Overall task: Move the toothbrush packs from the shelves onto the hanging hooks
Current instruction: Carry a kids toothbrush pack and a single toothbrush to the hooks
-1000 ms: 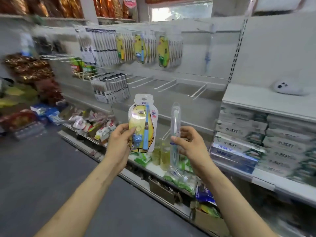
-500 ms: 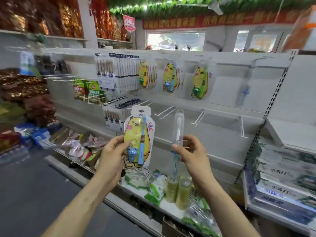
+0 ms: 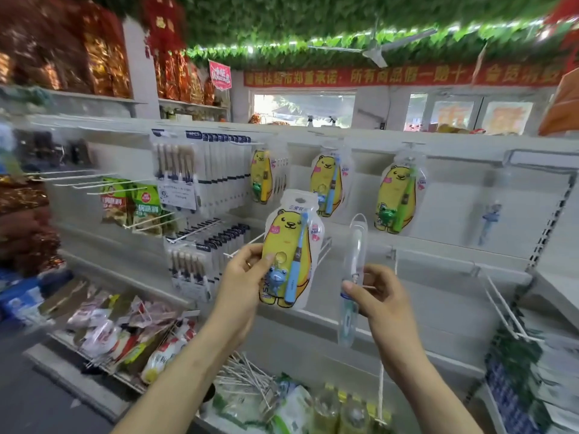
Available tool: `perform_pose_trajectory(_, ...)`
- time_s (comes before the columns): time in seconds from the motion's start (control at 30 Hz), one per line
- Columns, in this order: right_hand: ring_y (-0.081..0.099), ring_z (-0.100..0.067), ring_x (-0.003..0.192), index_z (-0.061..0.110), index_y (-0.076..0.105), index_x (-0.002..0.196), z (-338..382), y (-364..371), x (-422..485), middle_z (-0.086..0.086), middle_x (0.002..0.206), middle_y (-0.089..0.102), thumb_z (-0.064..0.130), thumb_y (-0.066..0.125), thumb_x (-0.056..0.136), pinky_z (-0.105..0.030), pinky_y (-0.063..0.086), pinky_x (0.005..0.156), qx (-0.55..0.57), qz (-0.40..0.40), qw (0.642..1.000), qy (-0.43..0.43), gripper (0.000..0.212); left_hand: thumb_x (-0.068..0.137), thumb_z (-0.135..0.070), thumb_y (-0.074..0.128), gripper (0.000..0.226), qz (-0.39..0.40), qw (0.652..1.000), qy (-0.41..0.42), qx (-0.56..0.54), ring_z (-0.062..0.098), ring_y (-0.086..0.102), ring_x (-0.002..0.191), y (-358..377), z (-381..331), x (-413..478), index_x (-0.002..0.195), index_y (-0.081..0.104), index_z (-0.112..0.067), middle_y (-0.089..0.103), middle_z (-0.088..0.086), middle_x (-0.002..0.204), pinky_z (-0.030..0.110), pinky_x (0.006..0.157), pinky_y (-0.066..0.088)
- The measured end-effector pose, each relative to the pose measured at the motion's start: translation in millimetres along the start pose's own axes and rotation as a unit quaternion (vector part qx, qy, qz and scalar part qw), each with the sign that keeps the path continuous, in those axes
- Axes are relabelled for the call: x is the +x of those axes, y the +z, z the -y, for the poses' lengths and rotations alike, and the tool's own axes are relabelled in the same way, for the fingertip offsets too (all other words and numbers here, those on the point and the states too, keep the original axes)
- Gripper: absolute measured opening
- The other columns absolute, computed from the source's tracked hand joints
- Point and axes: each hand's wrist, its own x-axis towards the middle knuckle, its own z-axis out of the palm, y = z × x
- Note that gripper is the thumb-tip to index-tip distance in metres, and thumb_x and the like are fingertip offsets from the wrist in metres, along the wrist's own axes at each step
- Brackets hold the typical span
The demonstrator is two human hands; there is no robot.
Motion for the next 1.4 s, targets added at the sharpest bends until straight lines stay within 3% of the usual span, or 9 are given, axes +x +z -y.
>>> perform_pose_trajectory(0.2, 0.075, -0.017, 0.091, 0.023, 0.070, 0.108, -17, 13, 21, 0.001, 0.096, 0.075, 0.014, 0.080, 0.091, -0.041, 0.060, 0.085, -0.024, -0.033, 0.999, 0.018, 0.022, 0.105, -0.016, 0.060, 0.012, 0.054, 0.996, 0.056, 0.041, 0.025, 0.077, 0.093, 17, -12, 59, 0.116, 0.065, -0.012, 0.080, 0.006, 0.099, 0.042, 0.082, 0.063)
perform_pose_trajectory(0.37, 0.075, -0.019, 0.092, 0.022, 0.070, 0.109, -31, 19, 24, 0.002, 0.097, 0.077, 0.014, 0.081, 0.090, -0.031, 0.060, 0.076, -0.045, -0.079, 0.995, 0.040, 0.023, 0.105, -0.015, 0.060, 0.009, 0.084, 0.994, 0.059, 0.024, 0.021, 0.078, 0.088, 31, -28, 99, 0.114, 0.064, -0.014, 0.080, -0.001, 0.093, 0.038, 0.075, 0.065)
perform_pose_trajectory(0.57, 0.074, -0.025, 0.094, 0.022, 0.071, 0.106, -40, 20, 22, 0.000, 0.096, 0.078, 0.011, 0.083, 0.086, -0.048, 0.061, 0.089, -0.092, -0.109, 0.988, 0.059, 0.026, 0.106, -0.018, 0.059, 0.009, 0.092, 0.993, 0.067, 0.020, 0.017, 0.078, 0.088, 38, -31, 128, 0.114, 0.063, -0.017, 0.079, -0.003, 0.097, 0.034, 0.072, 0.063)
perform_pose_trajectory(0.67, 0.075, -0.027, 0.095, 0.023, 0.071, 0.108, -44, 22, 18, 0.000, 0.099, 0.078, 0.013, 0.084, 0.085, -0.051, 0.061, 0.090, -0.095, -0.125, 0.985, 0.065, 0.028, 0.106, -0.018, 0.059, 0.008, 0.102, 0.993, 0.058, 0.011, 0.018, 0.079, 0.090, 39, -30, 135, 0.113, 0.063, -0.017, 0.079, -0.001, 0.099, 0.039, 0.075, 0.064)
perform_pose_trajectory(0.87, 0.075, -0.019, 0.091, 0.021, 0.071, 0.107, -44, 30, 13, 0.005, 0.097, 0.078, 0.008, 0.083, 0.086, -0.038, 0.061, 0.085, -0.097, -0.136, 0.984, 0.053, 0.028, 0.107, -0.017, 0.059, 0.007, 0.117, 0.992, 0.053, -0.002, 0.014, 0.078, 0.087, 42, -33, 146, 0.112, 0.064, -0.016, 0.079, -0.002, 0.097, 0.034, 0.071, 0.064)
perform_pose_trajectory(0.97, 0.073, -0.013, 0.090, 0.023, 0.071, 0.107, -43, 33, 13, 0.009, 0.096, 0.076, 0.010, 0.084, 0.085, -0.040, 0.060, 0.087, -0.102, -0.140, 0.984, 0.037, 0.029, 0.107, -0.018, 0.057, 0.007, 0.118, 0.992, 0.052, 0.003, 0.010, 0.078, 0.085, 44, -32, 150, 0.111, 0.064, -0.019, 0.078, -0.005, 0.095, 0.027, 0.065, 0.061)
perform_pose_trajectory(1.13, 0.074, -0.026, 0.097, 0.028, 0.072, 0.106, -45, 34, 17, 0.004, 0.100, 0.077, 0.013, 0.085, 0.085, -0.055, 0.058, 0.095, -0.102, -0.150, 0.983, 0.027, 0.029, 0.107, -0.022, 0.059, 0.008, 0.123, 0.991, 0.059, 0.009, 0.012, 0.078, 0.091, 46, -25, 152, 0.111, 0.064, -0.021, 0.079, -0.004, 0.100, 0.030, 0.070, 0.062)
perform_pose_trajectory(1.23, 0.074, -0.029, 0.096, 0.040, 0.072, 0.099, -45, 33, 21, 0.001, 0.100, 0.076, 0.013, 0.084, 0.086, -0.055, 0.059, 0.093, -0.097, -0.156, 0.983, 0.018, 0.032, 0.106, -0.023, 0.060, 0.008, 0.119, 0.991, 0.057, -0.004, 0.014, 0.078, 0.089, 49, -27, 152, 0.112, 0.064, -0.019, 0.079, -0.002, 0.100, 0.036, 0.069, 0.064)
perform_pose_trajectory(1.4, 0.074, -0.028, 0.097, 0.041, 0.071, 0.100, -46, 31, 26, 0.000, 0.100, 0.076, 0.015, 0.084, 0.086, -0.057, 0.058, 0.094, -0.092, -0.161, 0.983, 0.015, 0.033, 0.106, -0.022, 0.060, 0.007, 0.117, 0.991, 0.059, -0.005, 0.015, 0.079, 0.087, 55, -25, 159, 0.111, 0.064, -0.018, 0.079, 0.000, 0.100, 0.038, 0.070, 0.065)
